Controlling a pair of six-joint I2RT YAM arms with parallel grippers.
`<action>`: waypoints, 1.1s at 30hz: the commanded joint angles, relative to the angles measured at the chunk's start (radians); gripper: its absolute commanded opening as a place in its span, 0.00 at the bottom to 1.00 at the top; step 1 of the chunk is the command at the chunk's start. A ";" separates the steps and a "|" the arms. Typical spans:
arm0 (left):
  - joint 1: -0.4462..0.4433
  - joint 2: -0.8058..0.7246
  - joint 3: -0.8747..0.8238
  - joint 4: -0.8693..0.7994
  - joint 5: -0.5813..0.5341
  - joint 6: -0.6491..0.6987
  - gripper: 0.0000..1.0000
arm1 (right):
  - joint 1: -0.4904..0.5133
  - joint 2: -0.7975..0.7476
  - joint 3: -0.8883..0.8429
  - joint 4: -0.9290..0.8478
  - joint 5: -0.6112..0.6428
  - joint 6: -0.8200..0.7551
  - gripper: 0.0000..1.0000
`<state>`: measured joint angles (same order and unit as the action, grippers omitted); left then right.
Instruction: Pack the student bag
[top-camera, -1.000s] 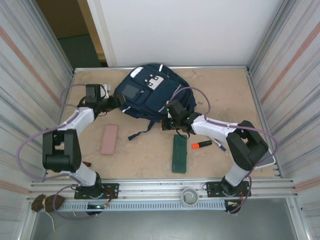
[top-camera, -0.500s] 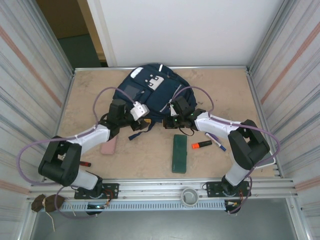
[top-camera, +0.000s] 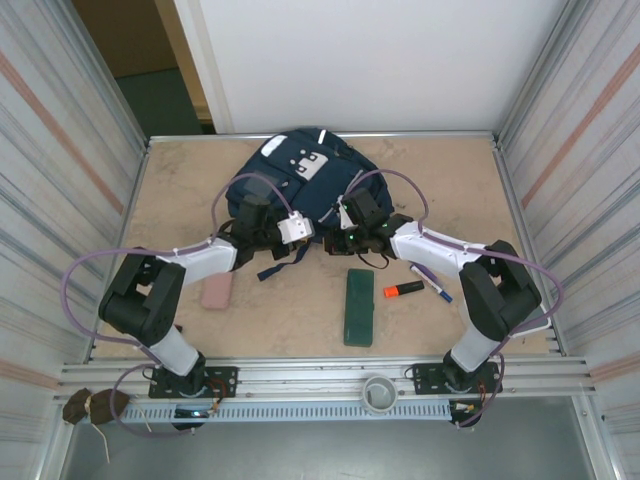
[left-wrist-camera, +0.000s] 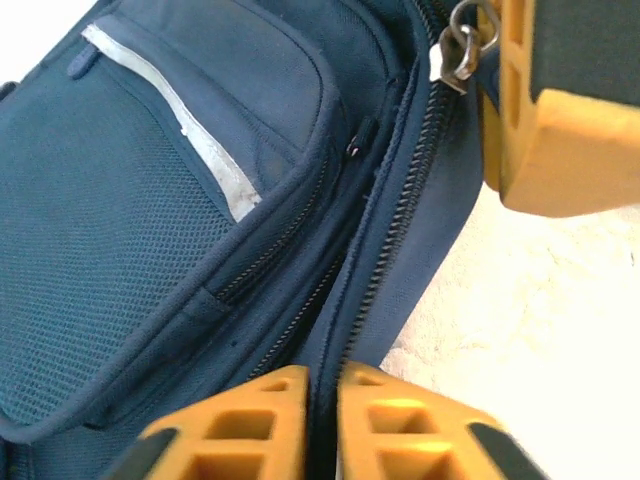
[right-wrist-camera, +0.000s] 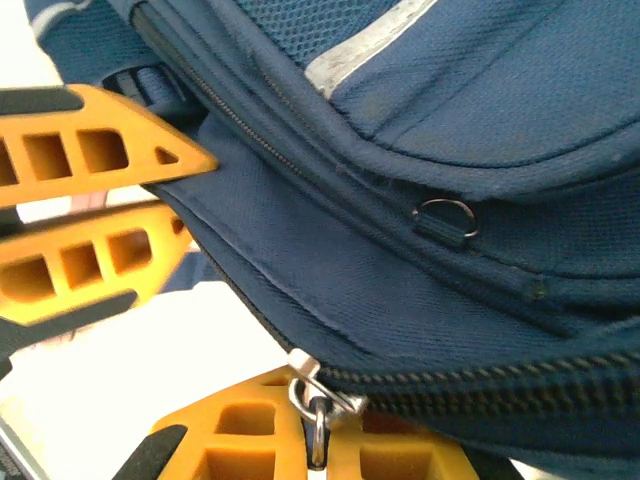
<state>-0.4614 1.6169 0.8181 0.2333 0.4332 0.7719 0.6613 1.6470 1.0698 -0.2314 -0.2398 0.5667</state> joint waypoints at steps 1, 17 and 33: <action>0.054 -0.063 -0.018 0.021 0.052 -0.021 0.06 | -0.024 -0.070 0.030 -0.137 0.112 -0.020 0.00; 0.071 -0.171 -0.074 0.001 0.111 -0.102 0.58 | -0.090 -0.068 0.044 -0.157 0.038 -0.032 0.00; -0.068 0.020 0.119 -0.113 0.122 -0.059 0.27 | -0.043 -0.139 0.065 -0.125 -0.028 0.005 0.00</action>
<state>-0.5323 1.6264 0.9062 0.1448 0.5331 0.7097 0.6159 1.5700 1.1110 -0.3901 -0.2409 0.5621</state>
